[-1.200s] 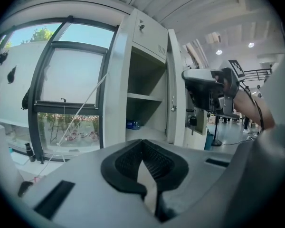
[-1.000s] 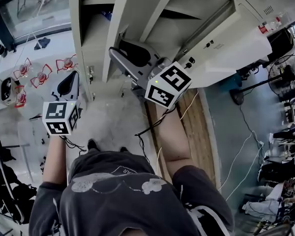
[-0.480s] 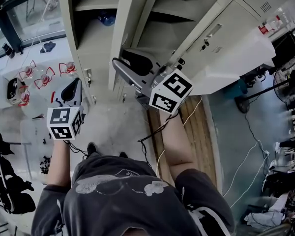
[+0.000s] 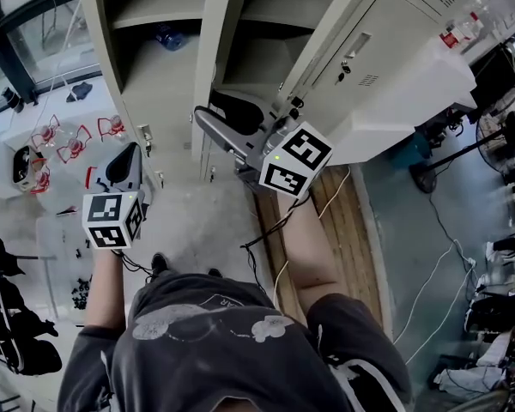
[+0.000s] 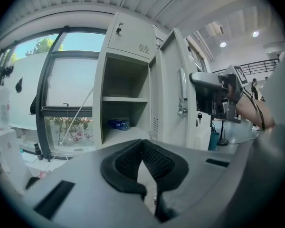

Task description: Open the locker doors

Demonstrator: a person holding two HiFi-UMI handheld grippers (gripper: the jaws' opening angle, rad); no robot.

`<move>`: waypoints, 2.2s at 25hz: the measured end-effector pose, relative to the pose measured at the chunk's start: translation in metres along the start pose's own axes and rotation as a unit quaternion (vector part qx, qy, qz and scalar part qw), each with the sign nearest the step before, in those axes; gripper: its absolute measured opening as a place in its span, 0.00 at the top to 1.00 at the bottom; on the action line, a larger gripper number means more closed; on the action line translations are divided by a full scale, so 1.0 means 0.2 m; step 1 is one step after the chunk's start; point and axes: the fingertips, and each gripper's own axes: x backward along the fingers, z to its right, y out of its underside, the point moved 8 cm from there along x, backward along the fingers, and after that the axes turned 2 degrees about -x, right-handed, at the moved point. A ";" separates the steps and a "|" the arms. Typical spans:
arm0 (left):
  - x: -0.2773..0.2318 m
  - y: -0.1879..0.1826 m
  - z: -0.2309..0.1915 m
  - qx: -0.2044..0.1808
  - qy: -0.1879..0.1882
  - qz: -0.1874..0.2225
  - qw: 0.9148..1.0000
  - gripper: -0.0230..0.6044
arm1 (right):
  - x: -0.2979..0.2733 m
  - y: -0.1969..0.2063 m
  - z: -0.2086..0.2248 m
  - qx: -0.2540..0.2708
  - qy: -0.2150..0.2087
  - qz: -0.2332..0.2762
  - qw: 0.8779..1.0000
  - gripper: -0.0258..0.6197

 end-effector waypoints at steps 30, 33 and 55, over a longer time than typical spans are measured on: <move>0.34 0.23 0.24 0.014 -0.086 -0.018 0.996 0.95 | 0.48 0.30 -0.28 -0.027 0.121 0.025 0.992 0.60; 0.37 0.29 0.19 0.019 -0.089 -0.017 0.996 0.95 | 0.44 0.40 -0.38 -0.010 0.122 -0.001 0.992 0.59; 0.78 0.80 -0.47 0.012 -0.072 -0.032 0.997 0.95 | -0.33 1.09 -0.86 -0.005 0.224 -0.064 0.972 0.59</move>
